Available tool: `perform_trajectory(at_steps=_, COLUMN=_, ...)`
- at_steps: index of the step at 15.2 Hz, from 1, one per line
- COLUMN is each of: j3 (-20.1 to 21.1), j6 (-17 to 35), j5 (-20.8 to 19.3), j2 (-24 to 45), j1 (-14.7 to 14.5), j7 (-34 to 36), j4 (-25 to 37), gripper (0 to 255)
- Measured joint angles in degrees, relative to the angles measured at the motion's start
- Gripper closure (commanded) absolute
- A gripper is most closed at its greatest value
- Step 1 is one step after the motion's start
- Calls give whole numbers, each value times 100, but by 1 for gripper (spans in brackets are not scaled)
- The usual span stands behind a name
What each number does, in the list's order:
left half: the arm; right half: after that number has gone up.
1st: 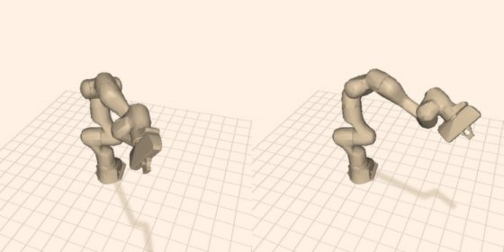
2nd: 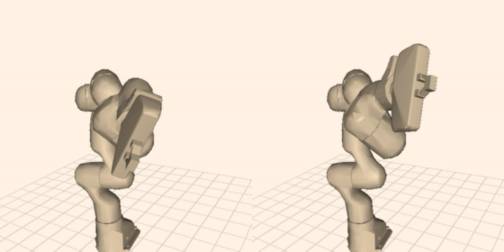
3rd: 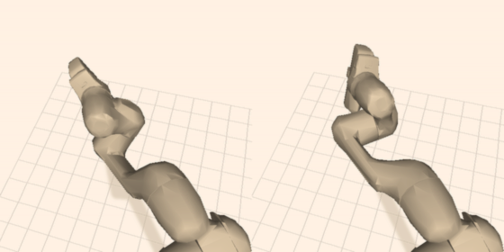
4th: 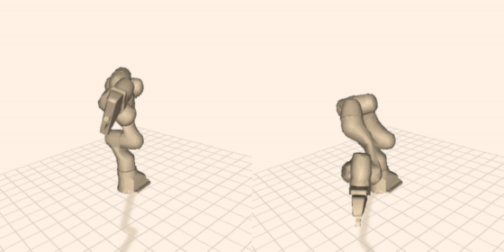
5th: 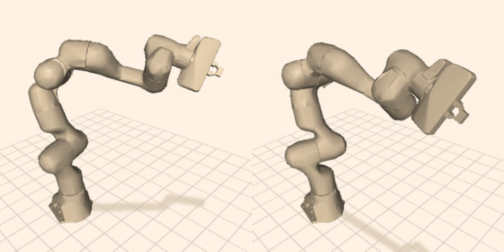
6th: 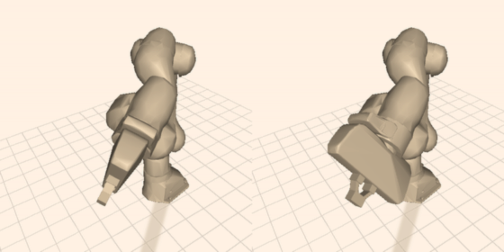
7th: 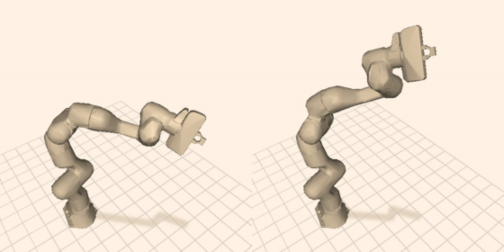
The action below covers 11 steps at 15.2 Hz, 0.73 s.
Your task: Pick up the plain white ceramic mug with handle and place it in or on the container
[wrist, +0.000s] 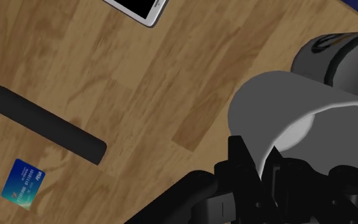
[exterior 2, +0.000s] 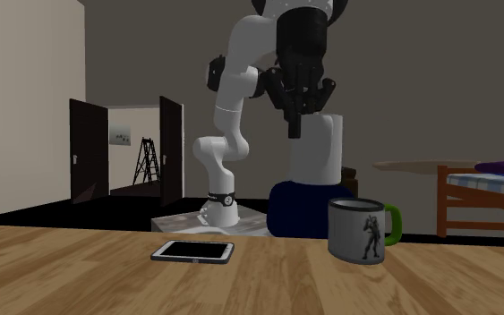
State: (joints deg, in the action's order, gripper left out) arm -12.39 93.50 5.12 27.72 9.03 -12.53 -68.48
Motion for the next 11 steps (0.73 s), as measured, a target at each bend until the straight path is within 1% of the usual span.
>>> perform_trajectory(at_steps=4, j3=-3, j6=-336, j5=11, j2=66, j1=39, j7=-7, j4=401, gripper=255)
perform_trajectory(at_steps=5, j3=7, j6=-381, j5=4, j2=45, j1=1, j7=44, j4=426, gripper=255)
perform_trajectory(at_steps=6, j3=27, j6=-469, j5=4, j2=83, j1=-47, j7=121, j4=554, gripper=255)
perform_trajectory(at_steps=9, j3=99, j6=-589, j5=-27, j2=25, j1=-280, j7=418, j4=619, gripper=255)
perform_trajectory(at_steps=11, j3=167, j6=-805, j5=-24, j2=182, j1=-440, j7=667, j4=996, gripper=255)
